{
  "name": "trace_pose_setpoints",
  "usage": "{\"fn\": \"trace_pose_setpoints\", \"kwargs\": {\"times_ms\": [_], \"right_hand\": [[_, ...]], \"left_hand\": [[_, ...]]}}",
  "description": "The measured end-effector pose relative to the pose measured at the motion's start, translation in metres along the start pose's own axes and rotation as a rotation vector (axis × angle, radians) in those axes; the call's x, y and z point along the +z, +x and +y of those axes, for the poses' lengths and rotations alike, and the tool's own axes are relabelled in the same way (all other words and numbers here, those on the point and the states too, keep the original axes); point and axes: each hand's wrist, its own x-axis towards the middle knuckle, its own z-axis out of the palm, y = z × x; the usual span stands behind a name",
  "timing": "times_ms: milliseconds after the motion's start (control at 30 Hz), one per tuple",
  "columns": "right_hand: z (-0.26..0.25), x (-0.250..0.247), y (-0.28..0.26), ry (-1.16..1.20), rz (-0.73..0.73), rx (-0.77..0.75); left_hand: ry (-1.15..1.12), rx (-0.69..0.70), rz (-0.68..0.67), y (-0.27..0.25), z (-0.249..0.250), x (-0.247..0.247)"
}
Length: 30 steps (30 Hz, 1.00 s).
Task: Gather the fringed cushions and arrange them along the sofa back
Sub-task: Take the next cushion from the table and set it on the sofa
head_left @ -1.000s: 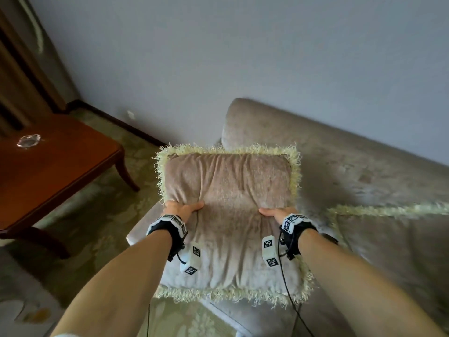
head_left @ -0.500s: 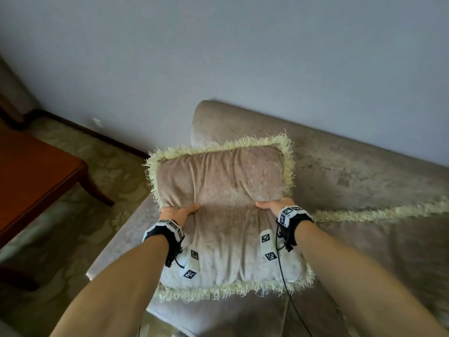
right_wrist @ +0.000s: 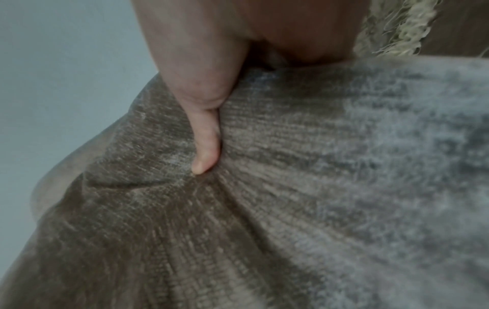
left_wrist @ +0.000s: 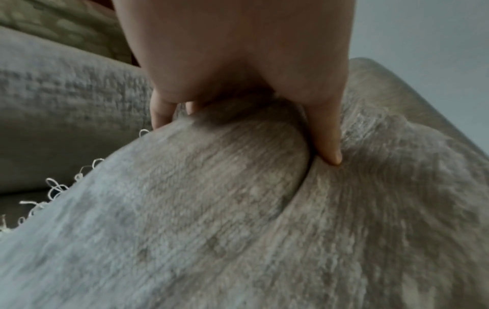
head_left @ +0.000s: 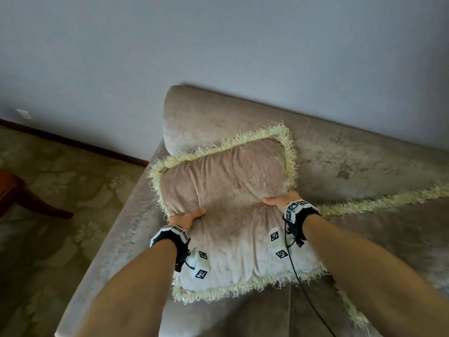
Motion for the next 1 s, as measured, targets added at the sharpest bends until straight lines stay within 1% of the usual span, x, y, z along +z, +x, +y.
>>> {"fn": "trace_pose_setpoints", "kwargs": {"times_ms": [167, 233, 267, 367, 433, 500, 567, 633, 667, 733, 800, 833, 867, 933, 1000], "right_hand": [[0.003, 0.015, 0.020, -0.032, 0.034, 0.048], [0.004, 0.020, 0.022, -0.019, 0.043, 0.066], [0.004, 0.023, 0.026, -0.013, 0.049, 0.066], [0.011, 0.032, 0.040, -0.008, 0.045, 0.051], [0.014, 0.037, 0.041, -0.028, 0.036, 0.043], [0.013, 0.040, 0.039, -0.065, 0.029, 0.048], [0.013, 0.039, 0.039, -0.108, 0.012, 0.053], [0.013, 0.037, 0.042, -0.124, 0.007, 0.040], [0.015, 0.036, 0.044, -0.122, 0.011, 0.037], [0.019, 0.038, 0.045, -0.137, 0.003, 0.038], [0.022, 0.039, 0.046, -0.154, -0.009, 0.047], [0.023, 0.038, 0.045, -0.161, -0.009, 0.048], [0.024, 0.039, 0.046, -0.172, -0.013, 0.046], [0.031, 0.040, 0.051, -0.194, -0.030, 0.032], [0.044, 0.041, 0.060, -0.213, -0.043, 0.011]], "left_hand": [[-0.070, -0.061, -0.047, 0.033, -0.001, 0.015], [-0.062, -0.068, -0.060, 0.041, 0.001, 0.018], [-0.027, -0.055, -0.072, 0.048, 0.004, 0.020], [0.079, 0.039, -0.181, 0.054, 0.030, 0.024], [0.103, 0.104, -0.207, 0.059, 0.053, 0.028], [0.184, 0.152, -0.186, 0.061, 0.077, 0.033], [0.323, 0.273, -0.111, 0.056, 0.098, 0.034], [0.501, 0.492, -0.030, 0.054, 0.117, 0.040], [0.536, 0.590, -0.042, 0.054, 0.127, 0.045], [0.542, 0.697, -0.144, 0.053, 0.141, 0.055], [0.574, 0.701, -0.259, 0.053, 0.150, 0.065], [0.608, 0.703, -0.291, 0.052, 0.153, 0.070], [0.650, 0.702, -0.308, 0.053, 0.155, 0.072], [0.763, 0.654, -0.329, 0.057, 0.154, 0.075], [0.822, 0.607, -0.334, 0.062, 0.150, 0.075]]}}
